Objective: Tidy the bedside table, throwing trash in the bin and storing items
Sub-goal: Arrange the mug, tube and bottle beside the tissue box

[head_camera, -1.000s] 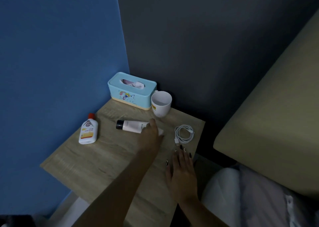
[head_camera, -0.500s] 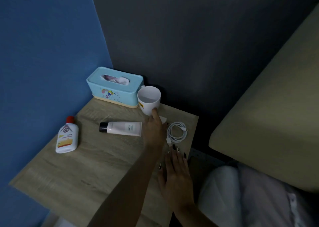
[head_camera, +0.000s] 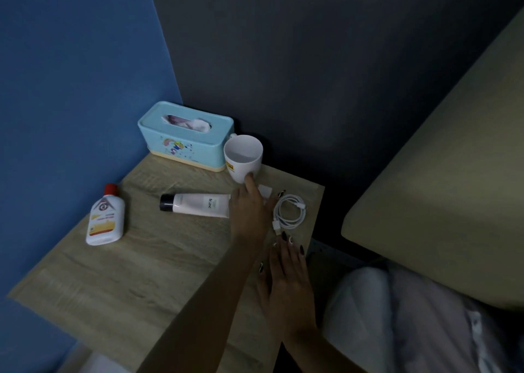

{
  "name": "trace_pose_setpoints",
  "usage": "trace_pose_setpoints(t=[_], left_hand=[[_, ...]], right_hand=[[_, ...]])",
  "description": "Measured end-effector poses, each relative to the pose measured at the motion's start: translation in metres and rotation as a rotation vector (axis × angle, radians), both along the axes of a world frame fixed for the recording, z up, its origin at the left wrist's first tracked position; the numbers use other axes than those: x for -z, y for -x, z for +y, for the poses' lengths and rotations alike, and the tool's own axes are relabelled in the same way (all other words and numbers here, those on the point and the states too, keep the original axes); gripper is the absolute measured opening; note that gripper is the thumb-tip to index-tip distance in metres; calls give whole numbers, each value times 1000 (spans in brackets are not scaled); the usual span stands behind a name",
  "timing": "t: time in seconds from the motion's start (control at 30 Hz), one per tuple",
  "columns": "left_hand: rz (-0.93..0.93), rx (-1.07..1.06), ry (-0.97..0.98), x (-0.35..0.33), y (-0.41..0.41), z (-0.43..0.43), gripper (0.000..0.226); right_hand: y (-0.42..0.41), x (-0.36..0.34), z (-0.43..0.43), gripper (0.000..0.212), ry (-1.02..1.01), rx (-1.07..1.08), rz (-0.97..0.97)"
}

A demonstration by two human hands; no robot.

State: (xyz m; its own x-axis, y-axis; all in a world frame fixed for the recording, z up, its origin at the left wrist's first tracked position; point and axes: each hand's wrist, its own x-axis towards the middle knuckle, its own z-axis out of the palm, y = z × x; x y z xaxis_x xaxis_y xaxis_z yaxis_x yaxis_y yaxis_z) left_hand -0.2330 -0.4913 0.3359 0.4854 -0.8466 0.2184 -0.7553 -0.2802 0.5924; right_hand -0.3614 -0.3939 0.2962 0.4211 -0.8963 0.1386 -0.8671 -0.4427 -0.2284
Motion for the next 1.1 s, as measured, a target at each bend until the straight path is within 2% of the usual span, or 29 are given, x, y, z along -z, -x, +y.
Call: trace_pose_setpoints(t=[0.13,0.2,0.33,0.43,0.5,0.7,0.93,1.1], left_hand=[[-296,50,80,-17,-32,22,39],[-376,133,-31,-20,-62,34,49],[-272,204,-386,-29,-120,53,78],[-223,205,-535,-31,-140,60,78],[-219,216,-536,-30,-143,65,75],[-174,210,-432,-25,-146,70,71],[-197,208,-385,-17,-157,68,55],[-129,177,-413,-24,-158,63,66]], right_hand=[[-1,-2,0,52,-20,14,-7],[-1,-1,-1,56,-24,19,-30],[-3,-1,-2,66,-21,25,-40],[-2,-1,-2,60,-8,27,-41],[-2,0,-2,59,6,32,-51],[-3,1,-2,74,22,61,-78],[-4,2,-2,73,32,68,-85],[-2,4,-4,70,48,49,-82]])
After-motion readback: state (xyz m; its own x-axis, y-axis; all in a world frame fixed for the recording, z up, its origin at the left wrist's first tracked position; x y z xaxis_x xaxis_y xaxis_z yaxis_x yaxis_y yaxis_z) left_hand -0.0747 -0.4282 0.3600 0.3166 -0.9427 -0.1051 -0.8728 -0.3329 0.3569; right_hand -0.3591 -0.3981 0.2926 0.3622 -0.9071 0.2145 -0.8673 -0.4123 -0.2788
